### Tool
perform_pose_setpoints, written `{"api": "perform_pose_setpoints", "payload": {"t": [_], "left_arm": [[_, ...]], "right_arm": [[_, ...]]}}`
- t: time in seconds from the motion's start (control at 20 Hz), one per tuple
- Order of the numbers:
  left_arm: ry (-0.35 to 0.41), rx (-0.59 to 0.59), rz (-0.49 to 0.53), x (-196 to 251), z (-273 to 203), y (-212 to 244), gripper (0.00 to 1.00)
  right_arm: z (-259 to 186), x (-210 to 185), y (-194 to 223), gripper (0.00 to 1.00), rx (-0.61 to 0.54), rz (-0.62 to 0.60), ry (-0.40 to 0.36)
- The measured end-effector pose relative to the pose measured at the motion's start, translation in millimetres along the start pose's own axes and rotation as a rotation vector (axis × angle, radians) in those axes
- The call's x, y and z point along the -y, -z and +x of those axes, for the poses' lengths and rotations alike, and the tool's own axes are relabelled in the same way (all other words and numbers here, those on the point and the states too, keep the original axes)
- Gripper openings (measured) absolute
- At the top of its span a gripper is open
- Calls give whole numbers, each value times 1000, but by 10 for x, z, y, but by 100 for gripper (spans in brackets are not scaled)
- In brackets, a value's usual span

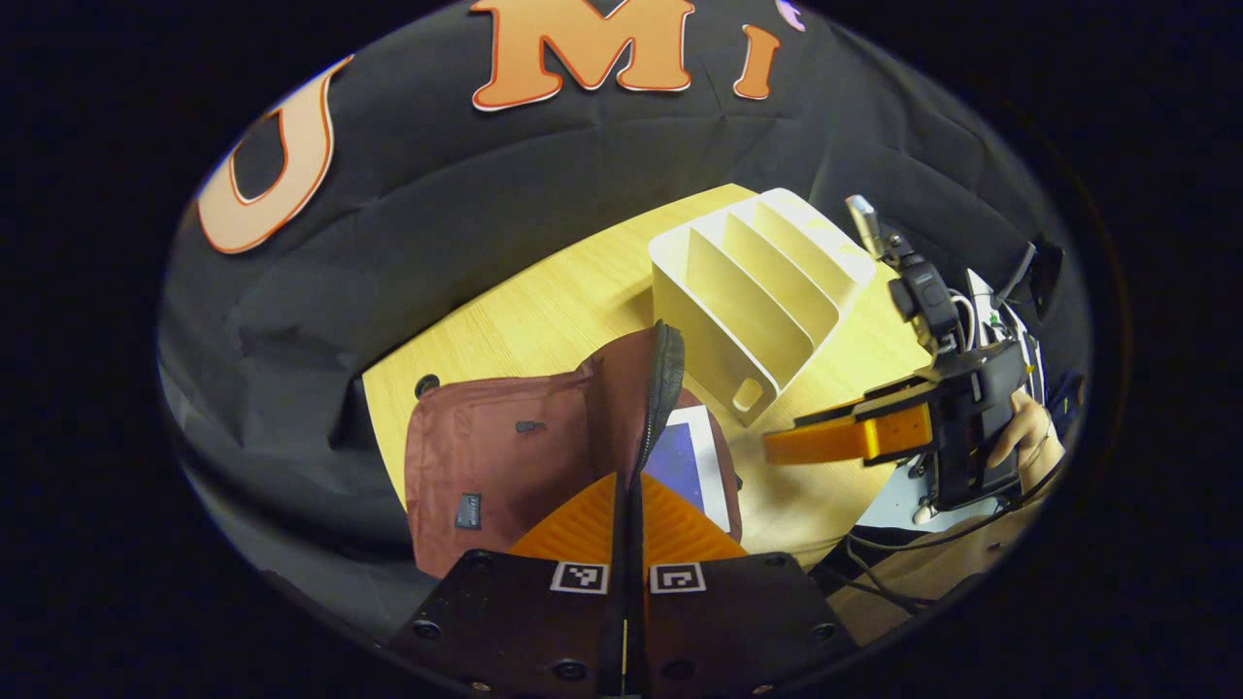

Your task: Open the schoolbag, grab two books from the bookshelf and put them into the schoolbag.

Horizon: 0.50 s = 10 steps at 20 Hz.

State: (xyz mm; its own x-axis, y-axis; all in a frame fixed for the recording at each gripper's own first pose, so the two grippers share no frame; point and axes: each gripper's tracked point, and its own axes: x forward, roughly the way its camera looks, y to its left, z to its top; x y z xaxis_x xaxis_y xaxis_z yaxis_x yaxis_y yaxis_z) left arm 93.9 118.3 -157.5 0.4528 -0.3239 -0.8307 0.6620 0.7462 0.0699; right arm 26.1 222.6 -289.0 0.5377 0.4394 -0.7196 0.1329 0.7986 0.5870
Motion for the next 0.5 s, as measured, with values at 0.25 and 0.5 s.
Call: {"api": "perform_pose_setpoints", "payload": {"t": [0.25, 0.5], "left_arm": [[9, -13, -64, 310, 178, 139, 41], [29, -4, -180, 710, 320, 137, 80]], "right_arm": [[-348, 463, -167, 97, -21, -24, 54], [-663, 817, -351, 97, -52, -85, 81]]}}
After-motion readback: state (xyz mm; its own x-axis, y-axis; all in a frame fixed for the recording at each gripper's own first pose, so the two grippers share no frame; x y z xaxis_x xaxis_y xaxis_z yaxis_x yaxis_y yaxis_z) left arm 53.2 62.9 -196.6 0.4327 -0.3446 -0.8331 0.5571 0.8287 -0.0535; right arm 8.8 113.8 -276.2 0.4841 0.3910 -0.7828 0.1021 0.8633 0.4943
